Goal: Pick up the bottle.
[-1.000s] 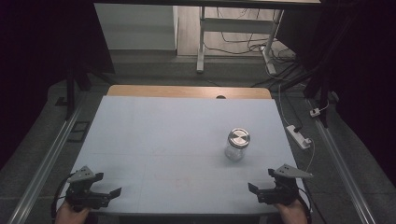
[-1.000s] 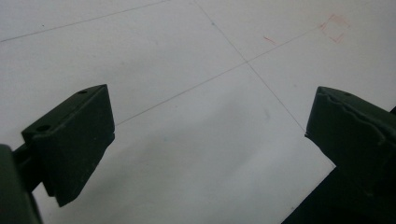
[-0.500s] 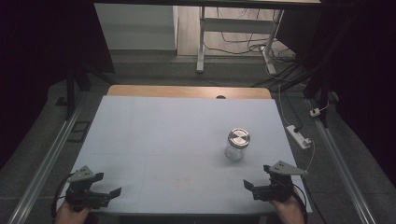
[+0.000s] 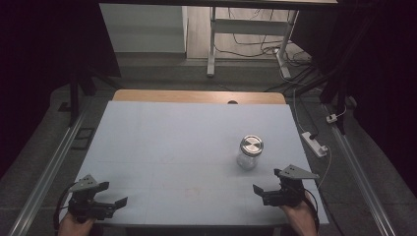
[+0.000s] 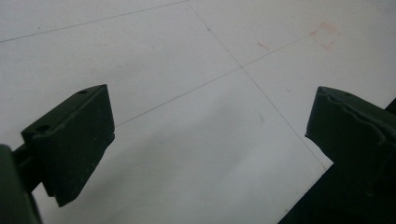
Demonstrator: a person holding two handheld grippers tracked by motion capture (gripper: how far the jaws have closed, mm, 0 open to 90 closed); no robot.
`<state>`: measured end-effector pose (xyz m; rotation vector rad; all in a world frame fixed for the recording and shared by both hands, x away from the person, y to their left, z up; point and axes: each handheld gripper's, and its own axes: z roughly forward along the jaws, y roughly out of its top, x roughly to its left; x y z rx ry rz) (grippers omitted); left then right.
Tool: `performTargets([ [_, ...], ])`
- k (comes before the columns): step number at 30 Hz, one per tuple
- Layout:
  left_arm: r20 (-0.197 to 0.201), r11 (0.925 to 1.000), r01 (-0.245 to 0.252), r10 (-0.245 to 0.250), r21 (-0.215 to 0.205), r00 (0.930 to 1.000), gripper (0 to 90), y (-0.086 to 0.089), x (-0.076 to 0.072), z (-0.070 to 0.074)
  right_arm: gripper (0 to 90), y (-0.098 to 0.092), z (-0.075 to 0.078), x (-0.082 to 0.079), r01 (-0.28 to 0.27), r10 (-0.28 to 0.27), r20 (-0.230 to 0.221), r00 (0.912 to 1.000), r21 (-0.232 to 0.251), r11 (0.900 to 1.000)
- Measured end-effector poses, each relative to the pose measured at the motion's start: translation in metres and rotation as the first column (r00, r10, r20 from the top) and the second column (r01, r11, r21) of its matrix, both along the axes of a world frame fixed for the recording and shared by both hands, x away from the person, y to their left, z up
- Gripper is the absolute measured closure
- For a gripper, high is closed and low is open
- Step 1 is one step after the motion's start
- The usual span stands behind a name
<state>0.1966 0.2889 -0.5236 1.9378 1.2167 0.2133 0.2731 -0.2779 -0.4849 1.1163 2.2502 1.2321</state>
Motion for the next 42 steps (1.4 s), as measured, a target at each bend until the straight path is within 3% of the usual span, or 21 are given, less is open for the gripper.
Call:
performTargets([
  [14, 0.000, 1.0000, 0.004, -0.004, -0.003, 1.0000, 1.9, 0.001, 0.000, 0.000, 0.0, 0.008, 0.000, 0.020, -0.003, 0.003, 0.004, 1.0000, 0.036, 0.999],
  [17, 0.000, 1.0000, 0.003, -0.003, -0.003, 1.0000, 1.9, 0.001, 0.000, 0.000, 0.0, 0.013, -0.001, 0.026, -0.014, 0.014, 0.002, 0.9999, 0.024, 1.000],
  [25, 0.000, 1.0000, 0.005, -0.005, -0.003, 1.0000, 1.9, 0.000, 0.000, 0.000, 0.0, 0.017, 0.000, 0.039, 0.027, -0.027, 0.002, 0.9996, 0.014, 1.000],
  [30, -0.002, 1.0000, 0.007, -0.007, -0.006, 1.0000, 1.8, 0.001, 0.000, 0.000, 0.0, 0.019, -0.005, 0.053, 0.062, -0.061, 0.010, 0.9981, -0.045, 0.997],
  [42, -0.006, 0.9999, 0.011, -0.011, -0.012, 0.9999, 1.8, 0.001, 0.001, -0.001, 0.0, 0.026, -0.010, 0.073, 0.047, -0.048, -0.028, 0.9985, -0.045, 0.998],
])
